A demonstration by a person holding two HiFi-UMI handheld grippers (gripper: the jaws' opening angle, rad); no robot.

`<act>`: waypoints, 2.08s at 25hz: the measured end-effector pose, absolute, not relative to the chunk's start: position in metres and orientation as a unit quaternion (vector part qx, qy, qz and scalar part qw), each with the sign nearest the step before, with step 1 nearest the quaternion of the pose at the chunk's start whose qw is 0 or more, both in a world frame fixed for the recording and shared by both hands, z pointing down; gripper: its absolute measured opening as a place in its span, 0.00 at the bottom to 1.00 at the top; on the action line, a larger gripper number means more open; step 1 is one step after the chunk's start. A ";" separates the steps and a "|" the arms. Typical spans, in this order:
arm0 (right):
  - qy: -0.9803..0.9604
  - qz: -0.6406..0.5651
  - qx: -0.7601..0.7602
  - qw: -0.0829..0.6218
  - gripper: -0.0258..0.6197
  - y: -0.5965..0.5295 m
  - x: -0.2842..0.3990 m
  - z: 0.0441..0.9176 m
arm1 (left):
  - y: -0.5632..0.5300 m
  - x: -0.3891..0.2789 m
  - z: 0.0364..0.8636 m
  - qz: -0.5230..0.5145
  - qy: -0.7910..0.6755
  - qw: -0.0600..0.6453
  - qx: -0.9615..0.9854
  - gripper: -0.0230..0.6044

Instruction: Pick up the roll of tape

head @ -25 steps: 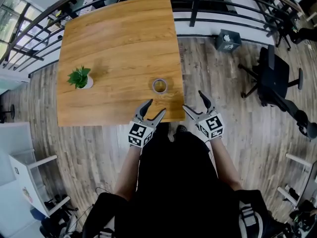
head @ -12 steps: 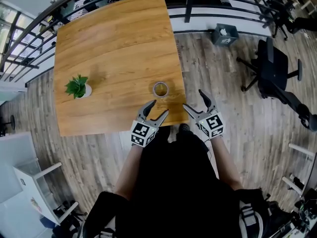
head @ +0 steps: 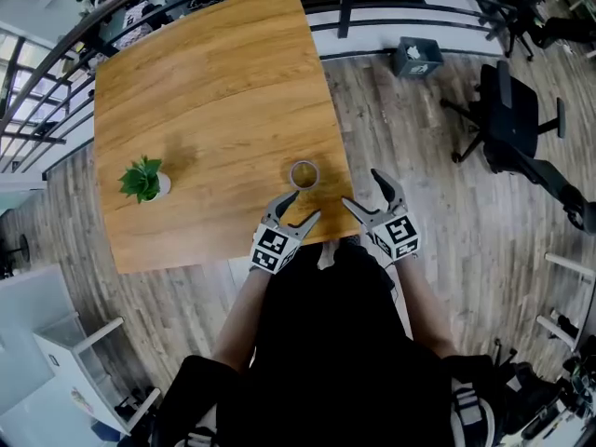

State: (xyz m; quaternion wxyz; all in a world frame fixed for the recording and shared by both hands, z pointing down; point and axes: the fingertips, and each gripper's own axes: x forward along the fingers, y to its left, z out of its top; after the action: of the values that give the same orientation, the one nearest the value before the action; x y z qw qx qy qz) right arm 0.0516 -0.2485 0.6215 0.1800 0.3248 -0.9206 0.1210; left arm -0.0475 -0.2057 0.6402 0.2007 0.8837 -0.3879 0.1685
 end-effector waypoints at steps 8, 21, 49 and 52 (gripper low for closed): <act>-0.905 0.129 0.354 0.197 0.65 -0.251 0.056 0.622 | -0.218 -0.045 0.665 0.213 -0.341 0.182 0.897 0.49; -0.878 0.142 0.419 0.184 0.65 -0.235 0.074 0.634 | -0.222 -0.047 0.702 0.265 -0.280 0.181 0.905 0.49; -0.841 0.161 0.481 0.191 0.63 -0.213 0.081 0.629 | -0.233 -0.035 0.757 0.341 -0.209 0.184 0.898 0.39; -0.839 0.160 0.484 0.191 0.63 -0.212 0.084 0.630 | -0.231 -0.033 0.763 0.352 -0.201 0.188 0.895 0.38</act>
State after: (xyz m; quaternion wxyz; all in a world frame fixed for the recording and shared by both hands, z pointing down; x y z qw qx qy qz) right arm 0.0841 -0.2124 0.6299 0.1910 0.4845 -0.8386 0.1600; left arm -0.0331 -0.2308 0.7625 0.1881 0.8945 -0.2011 0.3522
